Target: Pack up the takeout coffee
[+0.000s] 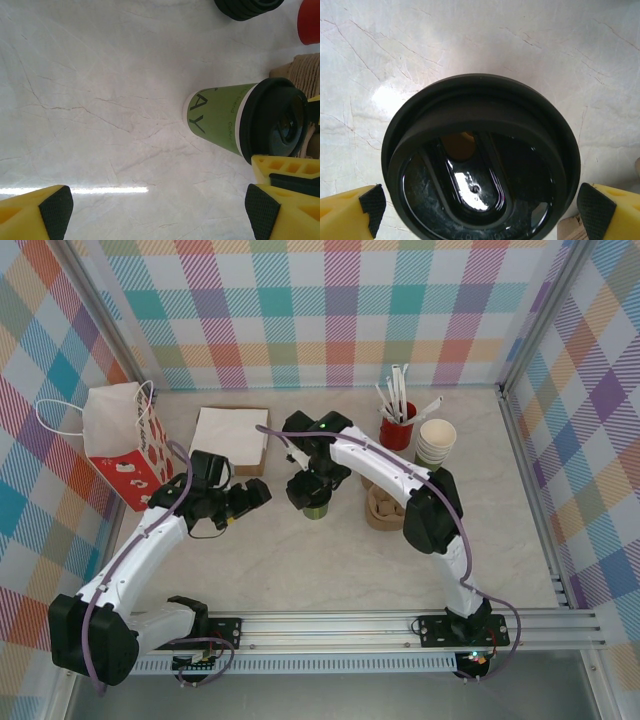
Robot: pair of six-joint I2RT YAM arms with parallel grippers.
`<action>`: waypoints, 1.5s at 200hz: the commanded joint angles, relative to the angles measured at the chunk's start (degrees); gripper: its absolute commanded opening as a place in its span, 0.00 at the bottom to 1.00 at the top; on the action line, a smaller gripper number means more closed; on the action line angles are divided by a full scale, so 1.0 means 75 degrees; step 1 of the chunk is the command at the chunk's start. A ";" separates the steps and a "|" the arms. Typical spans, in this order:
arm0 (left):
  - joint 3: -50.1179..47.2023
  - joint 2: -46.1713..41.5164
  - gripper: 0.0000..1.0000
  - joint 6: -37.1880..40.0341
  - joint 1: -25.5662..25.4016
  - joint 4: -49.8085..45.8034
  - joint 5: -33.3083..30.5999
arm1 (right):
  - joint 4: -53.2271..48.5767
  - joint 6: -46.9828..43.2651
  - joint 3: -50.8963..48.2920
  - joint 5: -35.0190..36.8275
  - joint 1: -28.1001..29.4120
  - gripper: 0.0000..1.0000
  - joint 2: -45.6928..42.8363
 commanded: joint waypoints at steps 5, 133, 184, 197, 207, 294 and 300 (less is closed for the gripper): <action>-0.0082 -0.0119 0.91 0.0181 0.0151 -0.0181 0.0053 | -0.0244 -0.0188 0.0352 0.0018 0.0050 1.00 0.0204; -0.0049 -0.0199 0.91 0.0254 0.0210 -0.0289 -0.0005 | -0.0230 -0.0289 0.0446 -0.0189 0.0050 0.96 0.0703; -0.0013 -0.0258 0.91 0.0265 0.0222 -0.0359 -0.0052 | -0.0383 -0.0128 0.0383 -0.0105 0.0050 0.89 0.0136; 0.0006 -0.0270 0.91 0.0273 0.0222 -0.0371 -0.0067 | -0.0435 -0.0058 0.0304 -0.0091 0.0050 0.88 -0.0139; 0.0035 -0.0278 0.91 0.0273 0.0225 -0.0386 -0.0058 | -0.0494 0.0012 0.0249 -0.0054 0.0047 0.89 -0.0381; 0.0119 -0.0387 0.91 0.0394 0.0233 -0.0398 -0.0102 | -0.1194 0.0616 -0.1895 -0.0203 -0.1191 0.82 -0.3780; 0.0132 -0.0368 0.91 0.0394 0.0233 -0.0402 -0.0101 | -0.1215 0.0619 -0.2115 -0.0156 -0.1409 0.82 -0.4021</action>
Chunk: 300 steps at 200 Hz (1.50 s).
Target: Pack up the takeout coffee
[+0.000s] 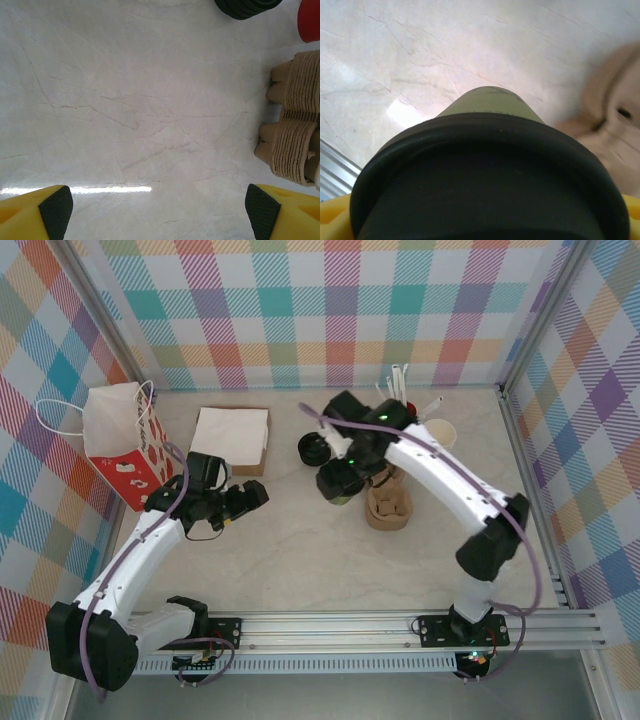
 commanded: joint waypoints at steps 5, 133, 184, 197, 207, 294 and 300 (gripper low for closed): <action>0.0143 -0.0125 0.91 0.0168 0.0134 -0.0201 -0.0080 | -0.0546 0.0280 -0.0911 0.0026 -0.0936 0.82 -0.0913; 0.0421 0.0188 0.91 0.0176 0.0140 -0.0215 0.0027 | 0.2189 -0.0596 -0.5085 -0.0048 -0.4893 0.83 -0.2132; 0.0485 0.0280 0.91 0.0166 0.0146 -0.0223 0.0018 | 0.2730 -0.0701 -0.4842 0.0137 -0.4928 0.85 -0.1142; 0.0500 0.0297 0.91 0.0169 0.0140 -0.0221 -0.0009 | 0.2788 -0.0690 -0.4824 0.0145 -0.4939 0.86 -0.0968; 0.0509 0.0283 0.91 0.0173 0.0146 -0.0223 -0.0022 | 0.2850 -0.0700 -0.4829 0.0107 -0.4961 0.88 -0.0904; 0.0977 0.0204 0.91 0.0334 0.0146 -0.0542 -0.0171 | 0.2234 -0.0606 -0.4834 -0.0120 -0.5080 1.00 -0.1963; 0.1053 0.0186 0.92 0.0354 0.0153 -0.0604 -0.0205 | 0.2156 -0.0598 -0.4818 -0.0185 -0.5092 1.00 -0.2125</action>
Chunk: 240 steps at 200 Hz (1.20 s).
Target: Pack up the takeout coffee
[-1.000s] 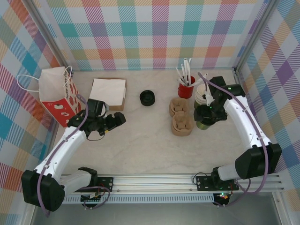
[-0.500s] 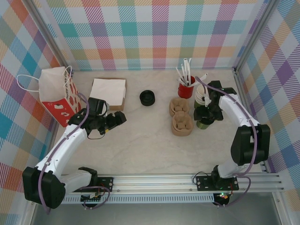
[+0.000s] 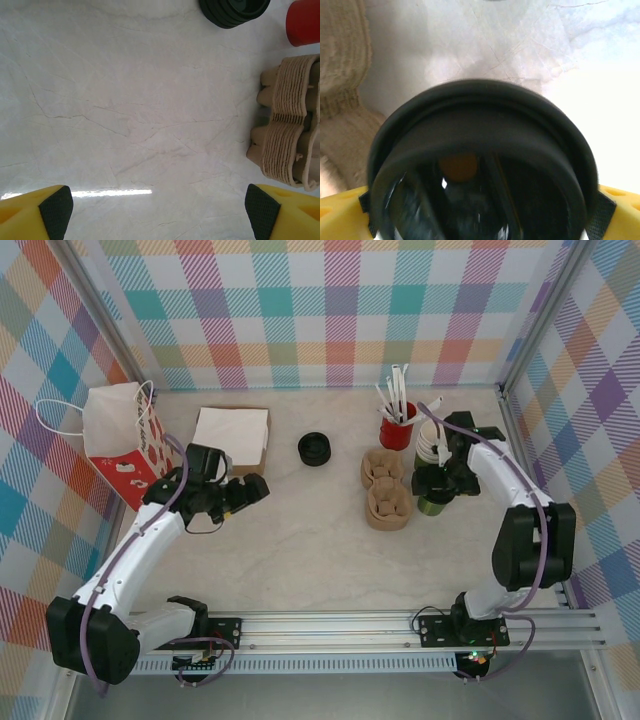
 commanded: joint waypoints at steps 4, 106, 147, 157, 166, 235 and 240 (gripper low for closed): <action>0.0482 -0.0108 0.92 0.0241 0.0160 -0.0389 -0.0202 | -0.0507 0.0070 0.0210 -0.0319 -0.0074 1.00 -0.0852; 0.4300 0.1119 1.00 0.2391 0.0860 -0.3193 -0.1880 | 0.0367 0.1177 -0.0403 -0.1233 -0.0134 1.00 -0.4358; 0.7223 0.2918 1.00 0.3756 0.1819 -0.4438 -0.2855 | 0.0604 0.1549 -0.0675 -0.1987 -0.0133 1.00 -0.5012; 0.7744 0.3312 1.00 0.3970 0.2006 -0.4518 -0.3191 | 0.0508 0.1510 -0.0675 -0.2021 -0.0133 1.00 -0.5019; 0.8178 0.3634 1.00 0.4078 0.2191 -0.4562 -0.3463 | 0.0424 0.1464 -0.0692 -0.1986 -0.0134 1.00 -0.5036; 0.9282 0.4827 1.00 0.4028 0.3207 -0.4183 -0.4581 | 0.0274 0.1280 -0.1070 -0.1974 -0.0133 1.00 -0.5111; 0.9237 0.4862 1.00 0.3994 0.3314 -0.4167 -0.4501 | 0.0293 0.1268 -0.1083 -0.1974 -0.0136 1.00 -0.5109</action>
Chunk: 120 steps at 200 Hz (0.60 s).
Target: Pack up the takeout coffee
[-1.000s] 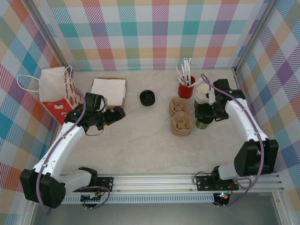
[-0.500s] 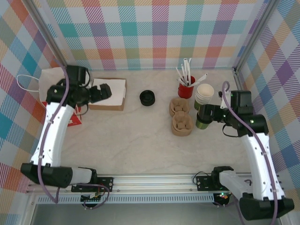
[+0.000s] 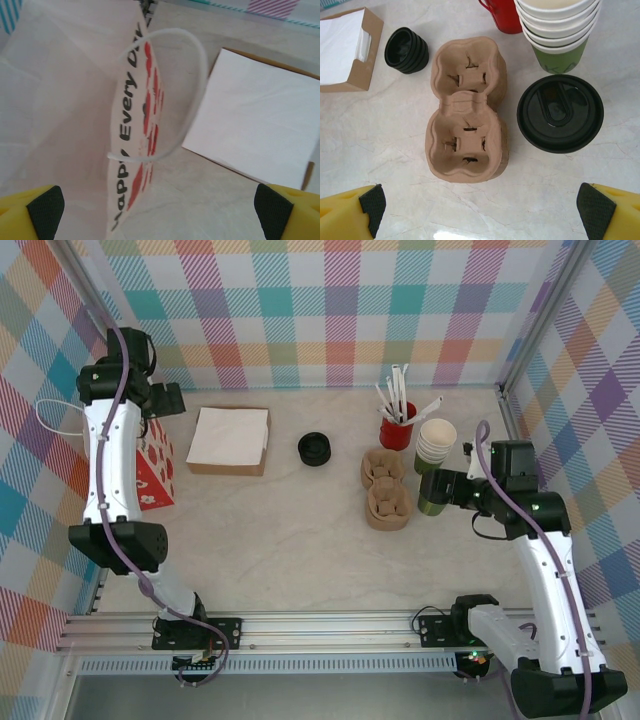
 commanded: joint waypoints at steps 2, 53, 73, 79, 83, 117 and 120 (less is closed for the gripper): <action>0.0146 0.0181 1.00 0.0040 0.0546 -0.0043 -0.0281 | 0.0003 -0.0067 -0.0111 -0.0167 -0.0061 1.00 -0.0079; -0.0550 0.0497 0.93 0.0159 0.0934 0.0295 -0.0126 | 0.0108 -0.0070 -0.0149 -0.0272 -0.0060 1.00 0.0070; -0.0676 0.0683 0.81 0.0246 0.0949 0.0346 -0.0384 | 0.0114 -0.0070 -0.0150 -0.0284 -0.0060 1.00 0.0060; -0.0708 0.0720 0.76 0.0275 0.0948 0.0358 -0.0438 | 0.0109 -0.0069 -0.0149 -0.0296 -0.0066 1.00 0.0040; -0.0728 0.0738 0.73 0.0294 0.0945 0.0363 -0.0485 | 0.0118 -0.0073 -0.0149 -0.0300 -0.0061 1.00 0.0035; -0.0821 0.0688 0.37 0.0378 0.0949 0.0399 -0.0592 | 0.0131 -0.0061 -0.0126 -0.0307 -0.0062 1.00 -0.0006; -0.0822 0.0664 0.36 0.0383 0.0949 0.0407 -0.0606 | 0.0116 -0.0072 -0.0126 -0.0306 -0.0060 1.00 -0.0007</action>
